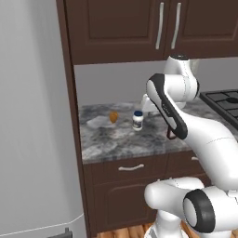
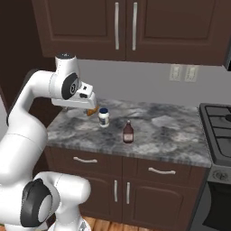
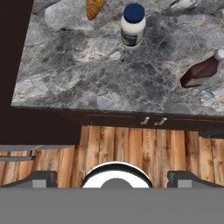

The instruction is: Pick the ketchup and mayonnaise from the counter and place them in the cabinet.

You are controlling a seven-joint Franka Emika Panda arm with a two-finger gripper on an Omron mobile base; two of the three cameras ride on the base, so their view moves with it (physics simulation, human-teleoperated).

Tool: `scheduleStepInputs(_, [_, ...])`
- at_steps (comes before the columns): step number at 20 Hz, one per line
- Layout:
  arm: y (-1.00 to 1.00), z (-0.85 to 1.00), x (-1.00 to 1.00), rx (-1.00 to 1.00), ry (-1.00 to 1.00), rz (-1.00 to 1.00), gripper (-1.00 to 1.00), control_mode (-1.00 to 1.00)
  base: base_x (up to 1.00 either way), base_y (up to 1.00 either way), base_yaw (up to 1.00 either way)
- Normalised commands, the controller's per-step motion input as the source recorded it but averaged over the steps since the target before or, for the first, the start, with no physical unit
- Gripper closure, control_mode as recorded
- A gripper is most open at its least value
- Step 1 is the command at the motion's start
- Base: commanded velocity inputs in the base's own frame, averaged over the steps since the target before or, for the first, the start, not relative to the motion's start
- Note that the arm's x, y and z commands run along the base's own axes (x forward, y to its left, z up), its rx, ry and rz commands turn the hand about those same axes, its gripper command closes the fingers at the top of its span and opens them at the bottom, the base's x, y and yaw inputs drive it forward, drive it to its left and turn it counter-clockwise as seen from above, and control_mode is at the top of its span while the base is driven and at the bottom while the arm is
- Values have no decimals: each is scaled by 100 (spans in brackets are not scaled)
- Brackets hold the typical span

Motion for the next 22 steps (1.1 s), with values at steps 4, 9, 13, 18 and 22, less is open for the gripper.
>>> scheduleStepInputs(4, [0,0,0,0,0,0,-100,100,32,-15,0])
scheduleStepInputs(9, [0,0,0,0,0,0,-100,100,31,-16,0])
scheduleStepInputs(13, [0,0,0,0,0,0,-100,100,23,-15,0])
scheduleStepInputs(18, [-2,-2,0,0,0,0,-100,-100,8,-12,0])
scheduleStepInputs(22, [-12,-5,0,0,0,0,-100,-100,0,0,0])
